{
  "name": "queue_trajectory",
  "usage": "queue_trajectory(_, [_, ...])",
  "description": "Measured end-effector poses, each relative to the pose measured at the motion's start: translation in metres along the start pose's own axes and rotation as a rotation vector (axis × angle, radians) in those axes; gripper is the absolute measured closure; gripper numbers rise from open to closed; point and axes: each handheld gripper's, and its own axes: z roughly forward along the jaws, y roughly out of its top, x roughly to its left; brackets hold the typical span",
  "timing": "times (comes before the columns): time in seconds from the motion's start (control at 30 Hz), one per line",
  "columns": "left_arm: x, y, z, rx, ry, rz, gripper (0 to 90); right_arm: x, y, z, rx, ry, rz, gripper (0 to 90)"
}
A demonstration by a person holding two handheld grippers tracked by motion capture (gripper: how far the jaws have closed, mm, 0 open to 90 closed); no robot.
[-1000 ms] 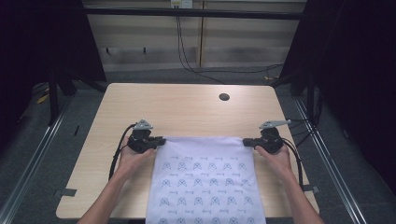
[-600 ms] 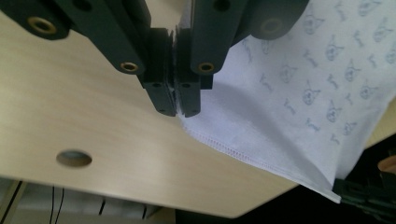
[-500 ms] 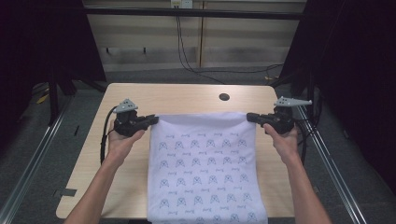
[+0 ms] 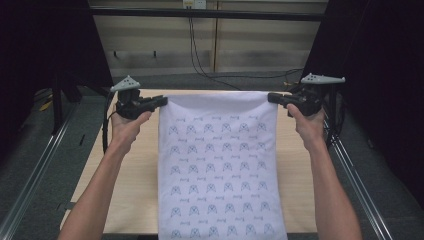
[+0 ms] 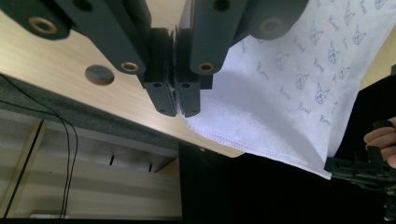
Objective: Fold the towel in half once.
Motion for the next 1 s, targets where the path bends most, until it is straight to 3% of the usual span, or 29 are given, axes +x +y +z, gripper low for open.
queue_trajectory(0.3, [0.01,0.036,-0.001,-0.057,0.014,-0.008,83.8,-0.004,0.041,0.004,-0.024,-0.018,-0.006,87.9])
queue_trajectory(0.43, [0.007,0.059,-0.006,-0.106,0.007,0.006,83.9,-0.002,0.064,0.0,-0.044,-0.047,-0.026,87.9])
queue_trajectory(0.53, [0.001,0.066,-0.014,-0.136,0.0,0.017,83.9,0.002,0.077,-0.009,-0.088,-0.037,-0.033,87.9])
queue_trajectory(0.57, [-0.002,0.064,-0.017,-0.126,0.004,0.038,83.9,0.004,0.077,-0.011,-0.087,-0.037,-0.045,87.9])
queue_trajectory(0.7, [-0.01,0.048,-0.021,-0.097,-0.012,0.056,83.8,0.011,0.059,-0.019,-0.057,-0.024,-0.065,87.9])
queue_trajectory(0.83, [-0.025,0.022,-0.029,-0.077,-0.042,0.073,83.9,0.017,0.029,-0.027,-0.036,0.003,-0.056,87.9])
queue_trajectory(1.0, [-0.049,-0.015,-0.051,-0.04,-0.084,0.08,83.9,0.038,-0.012,-0.048,0.018,0.049,-0.074,87.9])
